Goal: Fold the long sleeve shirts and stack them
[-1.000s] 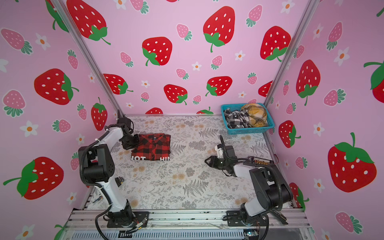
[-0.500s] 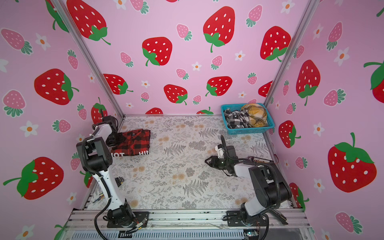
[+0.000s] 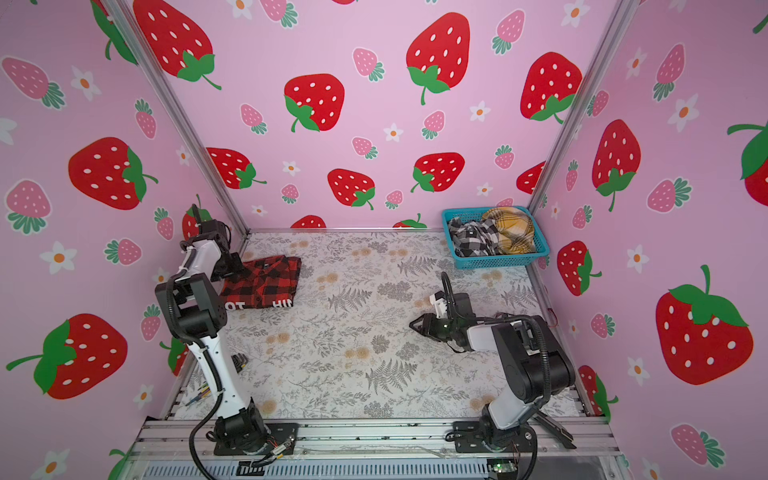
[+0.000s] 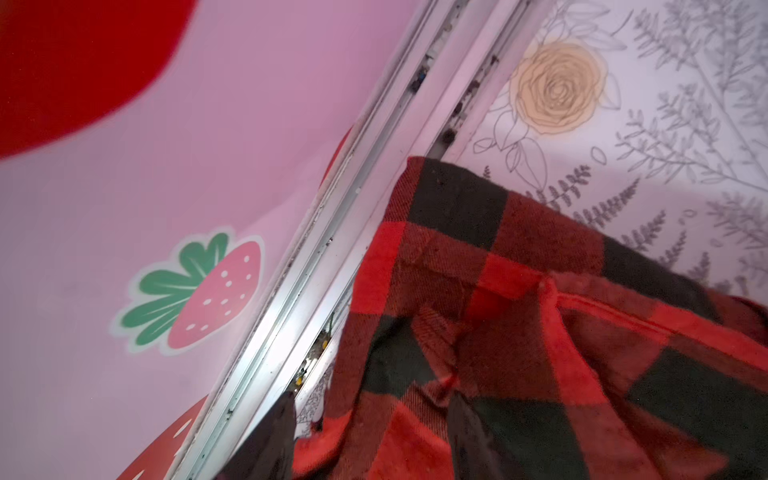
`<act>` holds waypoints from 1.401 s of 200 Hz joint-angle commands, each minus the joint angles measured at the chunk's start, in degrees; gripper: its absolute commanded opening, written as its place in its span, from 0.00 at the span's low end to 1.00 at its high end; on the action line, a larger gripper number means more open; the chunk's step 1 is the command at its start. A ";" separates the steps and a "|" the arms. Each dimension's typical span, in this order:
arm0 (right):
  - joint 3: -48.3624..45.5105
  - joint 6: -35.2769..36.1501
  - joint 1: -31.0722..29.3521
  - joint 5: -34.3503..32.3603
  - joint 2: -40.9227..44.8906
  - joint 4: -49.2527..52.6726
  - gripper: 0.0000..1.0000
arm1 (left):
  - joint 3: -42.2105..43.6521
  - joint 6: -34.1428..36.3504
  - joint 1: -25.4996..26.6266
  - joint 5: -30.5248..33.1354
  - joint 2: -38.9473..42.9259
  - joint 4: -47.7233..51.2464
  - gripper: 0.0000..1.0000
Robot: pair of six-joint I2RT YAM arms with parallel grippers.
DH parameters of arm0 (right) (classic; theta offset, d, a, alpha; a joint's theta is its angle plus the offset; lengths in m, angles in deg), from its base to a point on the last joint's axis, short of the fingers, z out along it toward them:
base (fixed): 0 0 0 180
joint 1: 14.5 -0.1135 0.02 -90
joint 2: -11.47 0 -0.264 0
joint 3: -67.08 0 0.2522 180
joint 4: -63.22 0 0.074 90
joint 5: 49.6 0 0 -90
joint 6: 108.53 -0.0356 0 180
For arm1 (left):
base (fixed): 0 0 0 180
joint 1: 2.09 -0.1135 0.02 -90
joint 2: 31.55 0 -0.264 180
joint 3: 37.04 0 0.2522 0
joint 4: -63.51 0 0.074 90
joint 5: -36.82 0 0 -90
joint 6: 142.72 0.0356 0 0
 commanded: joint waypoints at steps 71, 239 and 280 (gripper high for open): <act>-2.67 -0.01 0.33 -3.02 7.86 0.51 0.46 | 30.77 -13.38 -0.69 -10.57 21.61 -4.11 0.55; 3.57 16.93 1.44 -63.35 51.26 19.59 0.99 | 57.74 -11.09 29.30 -17.51 68.31 -30.51 0.96; -6.12 17.43 2.08 -79.62 47.37 12.40 0.99 | 75.69 -3.83 26.18 -8.42 64.27 -50.01 0.99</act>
